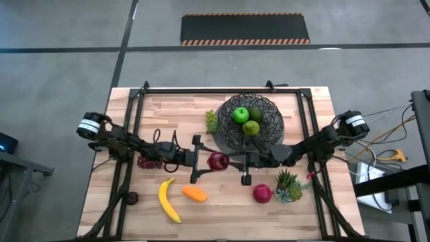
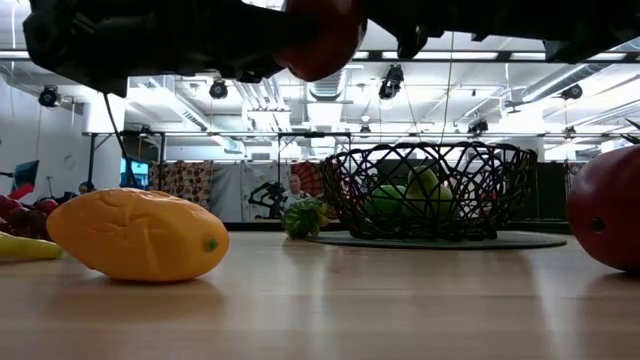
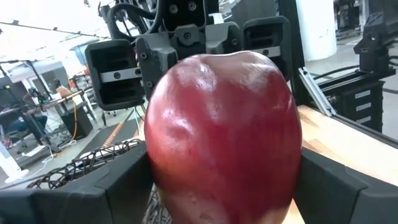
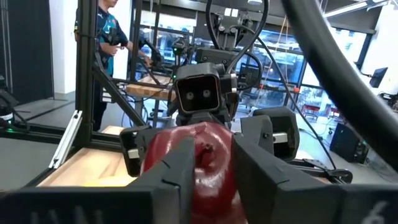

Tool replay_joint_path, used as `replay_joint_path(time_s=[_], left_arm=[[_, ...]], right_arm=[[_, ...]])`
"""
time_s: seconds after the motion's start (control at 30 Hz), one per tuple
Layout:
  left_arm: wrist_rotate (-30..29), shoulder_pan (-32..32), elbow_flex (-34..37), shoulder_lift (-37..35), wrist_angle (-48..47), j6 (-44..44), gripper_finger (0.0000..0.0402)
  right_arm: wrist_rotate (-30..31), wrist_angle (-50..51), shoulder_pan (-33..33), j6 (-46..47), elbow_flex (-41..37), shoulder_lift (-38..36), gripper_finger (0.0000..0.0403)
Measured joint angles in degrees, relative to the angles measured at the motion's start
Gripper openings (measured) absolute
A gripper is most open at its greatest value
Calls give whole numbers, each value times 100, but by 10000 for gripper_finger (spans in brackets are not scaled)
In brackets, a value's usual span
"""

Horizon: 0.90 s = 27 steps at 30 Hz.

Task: Build produce basket
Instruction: Put the red apple into the wire basket

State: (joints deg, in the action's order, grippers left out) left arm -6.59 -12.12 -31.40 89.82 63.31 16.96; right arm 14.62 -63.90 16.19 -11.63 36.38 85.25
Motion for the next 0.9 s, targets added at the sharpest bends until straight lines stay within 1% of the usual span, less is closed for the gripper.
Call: replay_joint_path(time_s=[0.23,0.33,0.47,0.57,0.8,0.9], left_arm=[[0,2,-46,4,17,-3,300],[-4,2,-46,4,14,-8,301],[-20,7,-46,4,24,-8,302],[-189,4,-46,4,22,-3,302],[-274,4,-46,4,21,-6,302],[-293,7,-46,4,15,-6,302]], right_arm=[[-7,-4,0,-106,0,-2,30],[-24,-2,2,-178,3,-2,13],[-65,40,2,-284,67,-2,10],[-231,62,-4,-337,114,0,9],[-241,170,-4,-298,153,0,9],[-251,185,-28,-181,155,0,17]])
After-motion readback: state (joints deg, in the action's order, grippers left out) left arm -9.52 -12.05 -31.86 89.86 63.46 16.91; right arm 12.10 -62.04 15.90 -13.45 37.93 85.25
